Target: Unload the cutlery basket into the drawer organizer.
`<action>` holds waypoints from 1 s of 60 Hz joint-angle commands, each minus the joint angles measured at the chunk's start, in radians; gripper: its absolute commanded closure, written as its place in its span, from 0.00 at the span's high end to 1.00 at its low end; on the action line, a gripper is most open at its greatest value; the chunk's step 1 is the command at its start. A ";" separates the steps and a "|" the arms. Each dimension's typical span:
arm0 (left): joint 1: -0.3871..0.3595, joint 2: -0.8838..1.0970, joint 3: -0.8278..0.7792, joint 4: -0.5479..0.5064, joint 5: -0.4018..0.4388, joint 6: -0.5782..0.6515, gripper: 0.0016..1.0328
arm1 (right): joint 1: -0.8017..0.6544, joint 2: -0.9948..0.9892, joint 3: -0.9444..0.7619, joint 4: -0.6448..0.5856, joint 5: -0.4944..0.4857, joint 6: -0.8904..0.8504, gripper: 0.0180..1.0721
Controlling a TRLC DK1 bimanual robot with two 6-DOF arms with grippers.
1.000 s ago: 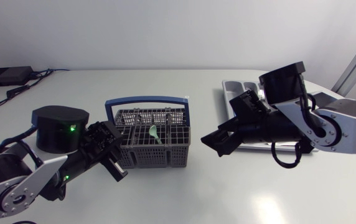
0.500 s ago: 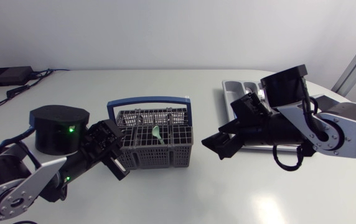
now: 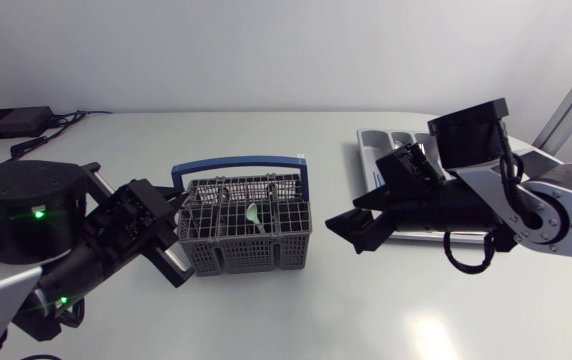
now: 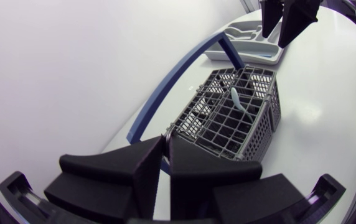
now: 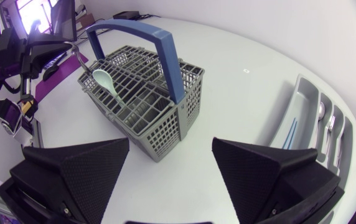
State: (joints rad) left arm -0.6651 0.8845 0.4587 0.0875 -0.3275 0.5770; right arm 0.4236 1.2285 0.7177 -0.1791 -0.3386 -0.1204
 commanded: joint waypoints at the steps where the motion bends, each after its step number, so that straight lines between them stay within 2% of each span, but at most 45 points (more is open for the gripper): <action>1: -0.011 -0.045 -0.003 -0.002 -0.010 0.024 0.20 | 0.007 -0.020 -0.031 0.006 0.007 -0.005 0.91; 19: -0.005 -0.131 0.032 -0.031 -0.012 0.047 0.20 | 0.049 -0.096 -0.050 0.009 0.061 -0.015 0.91; 39: 0.041 -0.102 0.178 -0.134 0.041 -0.057 0.20 | 0.150 -0.231 -0.052 0.021 0.187 -0.019 0.91; 48: 0.071 -0.042 0.262 -0.193 0.076 -0.154 0.20 | 0.211 -0.279 -0.063 0.052 0.216 -0.021 0.91; 60: 0.124 0.125 0.434 -0.319 0.206 -0.374 0.20 | 0.294 -0.268 -0.066 0.125 0.239 -0.021 0.91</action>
State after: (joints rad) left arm -0.5545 0.9417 0.8104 -0.2050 -0.1520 0.3191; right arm 0.6827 0.9493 0.6819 -0.0807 -0.1200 -0.1349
